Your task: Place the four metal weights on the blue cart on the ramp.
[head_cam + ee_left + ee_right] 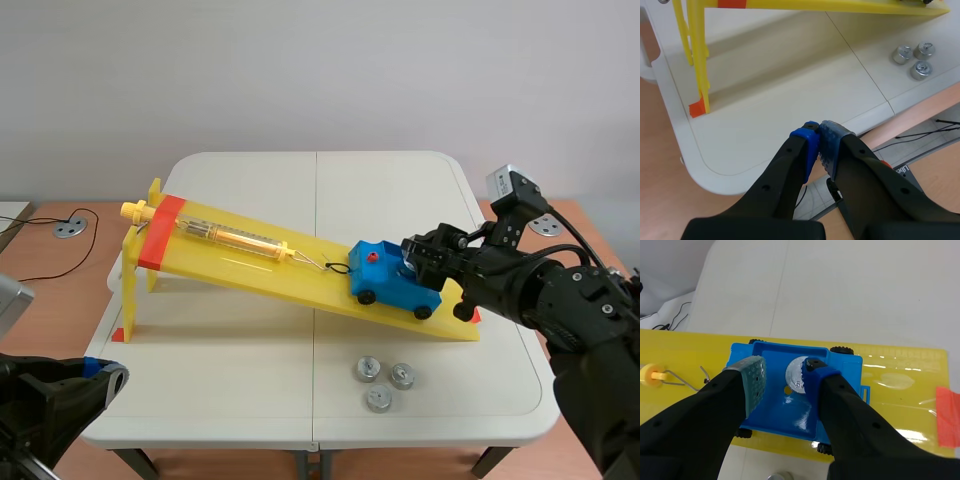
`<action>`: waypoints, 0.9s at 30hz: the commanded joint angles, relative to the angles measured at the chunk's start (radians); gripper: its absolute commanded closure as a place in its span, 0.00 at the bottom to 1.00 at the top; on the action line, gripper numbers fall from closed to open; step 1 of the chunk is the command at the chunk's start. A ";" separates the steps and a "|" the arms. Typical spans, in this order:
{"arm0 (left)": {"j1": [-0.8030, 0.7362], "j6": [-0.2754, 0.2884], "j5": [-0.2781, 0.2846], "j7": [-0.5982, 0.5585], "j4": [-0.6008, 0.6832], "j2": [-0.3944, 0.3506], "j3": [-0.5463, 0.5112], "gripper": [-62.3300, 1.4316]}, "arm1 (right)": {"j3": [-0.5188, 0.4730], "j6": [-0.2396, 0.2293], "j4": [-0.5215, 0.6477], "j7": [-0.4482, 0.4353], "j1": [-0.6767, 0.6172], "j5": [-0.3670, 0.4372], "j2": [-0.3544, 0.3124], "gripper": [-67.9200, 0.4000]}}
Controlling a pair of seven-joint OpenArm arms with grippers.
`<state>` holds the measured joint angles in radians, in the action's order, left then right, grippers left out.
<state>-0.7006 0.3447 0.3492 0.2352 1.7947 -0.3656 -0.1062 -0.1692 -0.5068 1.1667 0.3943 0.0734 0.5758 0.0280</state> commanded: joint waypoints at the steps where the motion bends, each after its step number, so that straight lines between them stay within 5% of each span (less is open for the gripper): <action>1: 0.006 0.021 0.074 -0.103 0.052 0.005 -0.016 0.93 | -0.024 -0.116 0.162 -0.117 0.091 0.081 -0.013 0.70; 7: 0.006 0.021 0.074 -0.103 0.052 0.005 -0.016 0.93 | -0.030 -0.175 0.316 -0.100 -0.007 0.087 -0.097 0.68; 17: 0.006 0.021 0.074 -0.103 0.052 0.005 -0.016 0.93 | -0.030 -0.176 0.552 -0.068 -0.235 0.086 -0.277 0.68; 27: 0.006 0.021 0.074 -0.103 0.052 0.005 -0.016 0.93 | -0.030 -0.176 0.706 -0.026 -0.449 0.076 -0.375 0.68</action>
<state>-0.7006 0.3447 0.3492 0.2352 1.7947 -0.3656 -0.1062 -0.1959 -0.6369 1.7821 0.4557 -0.3962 0.5758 -0.2901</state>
